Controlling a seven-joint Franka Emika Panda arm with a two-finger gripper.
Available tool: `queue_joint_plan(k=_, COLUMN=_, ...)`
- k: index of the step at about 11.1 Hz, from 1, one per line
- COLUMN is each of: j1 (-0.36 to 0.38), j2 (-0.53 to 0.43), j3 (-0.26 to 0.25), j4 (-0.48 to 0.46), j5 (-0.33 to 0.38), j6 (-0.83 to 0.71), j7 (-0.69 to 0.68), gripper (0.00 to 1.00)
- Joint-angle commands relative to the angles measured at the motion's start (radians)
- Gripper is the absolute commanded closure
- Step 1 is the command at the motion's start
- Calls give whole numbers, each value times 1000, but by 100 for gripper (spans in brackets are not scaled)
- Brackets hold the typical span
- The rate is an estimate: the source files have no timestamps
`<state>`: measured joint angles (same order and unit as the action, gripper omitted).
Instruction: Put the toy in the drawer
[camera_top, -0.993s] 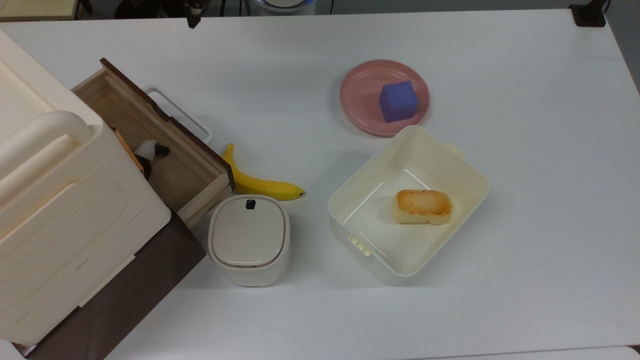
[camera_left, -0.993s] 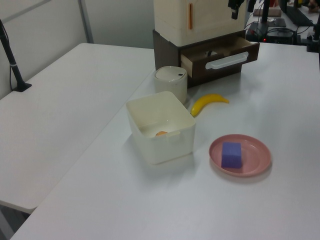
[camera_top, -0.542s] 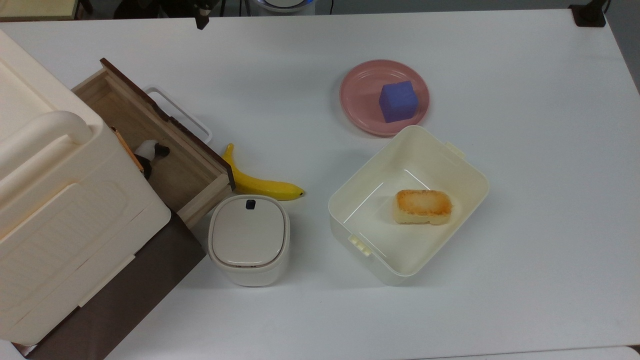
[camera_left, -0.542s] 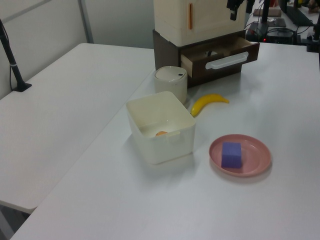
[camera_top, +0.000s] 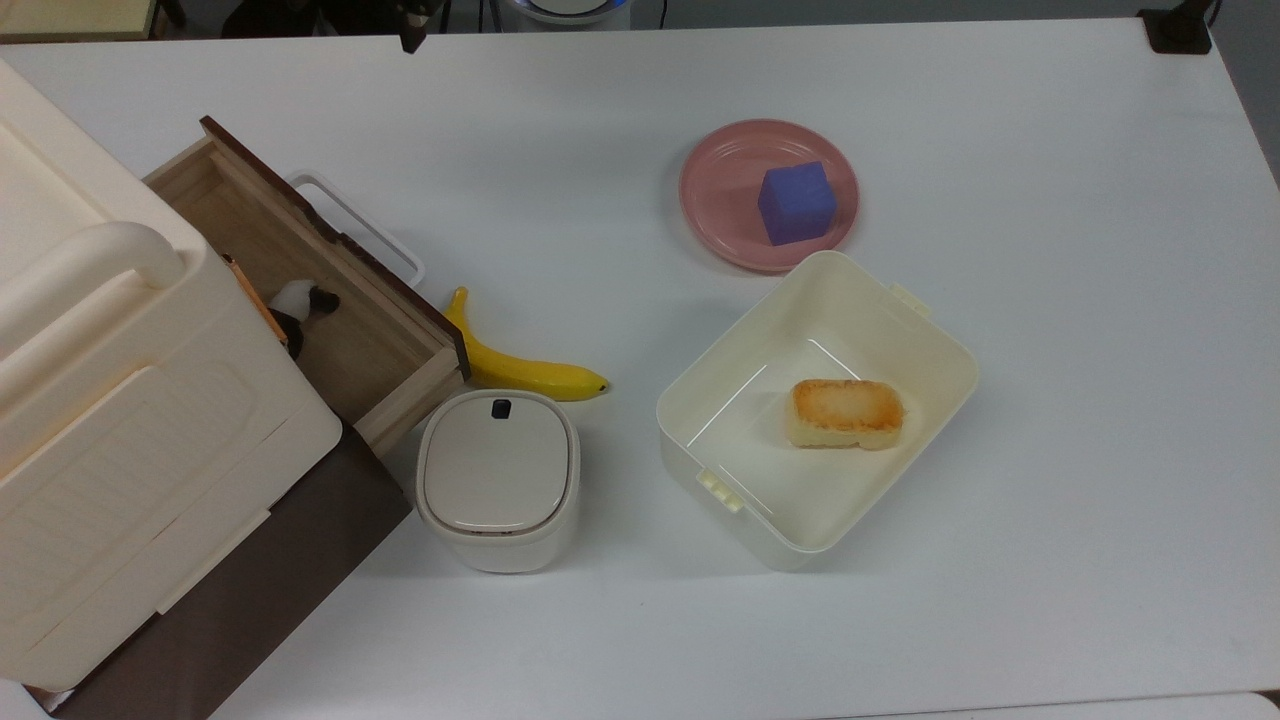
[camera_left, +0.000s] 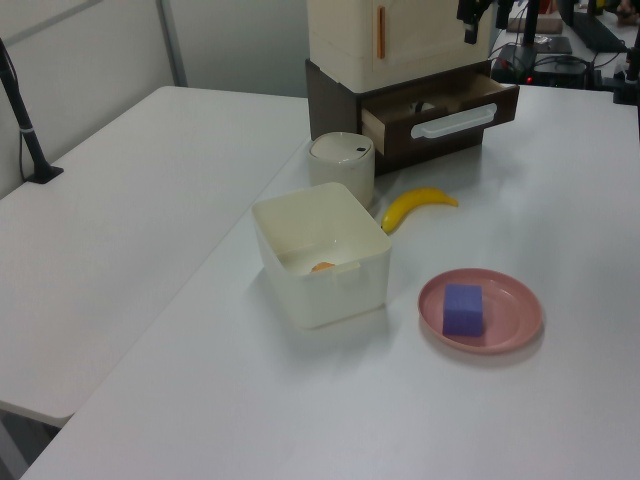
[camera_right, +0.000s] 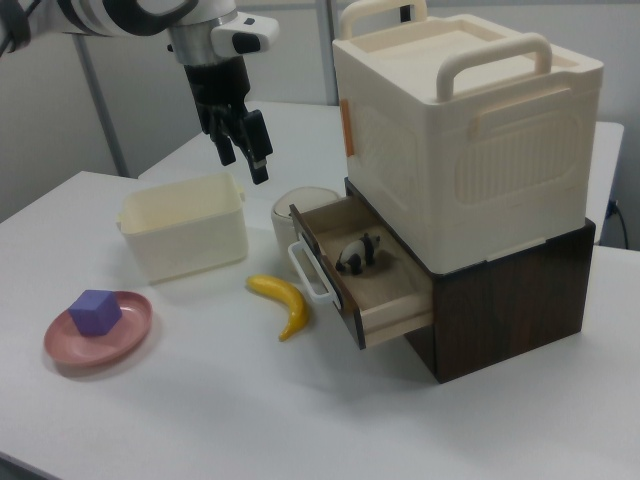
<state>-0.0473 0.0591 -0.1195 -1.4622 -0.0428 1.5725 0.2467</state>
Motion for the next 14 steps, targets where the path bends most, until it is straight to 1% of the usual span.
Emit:
queue_joint_plan(k=1, j1=6, j2=-19, j3=-3, j4=8, j5=18, j6=-42, j7=-21, gripper=0)
queue_joint_plan(k=4, j1=3, j2=-18, j3=-3, j4=6, j5=21, j6=-29, j7=-40, gripper=0)
queue_joint_plan(k=14, j1=10, j2=-9, j3=1, j4=3, j5=27, j6=-23, j7=-38, gripper=0)
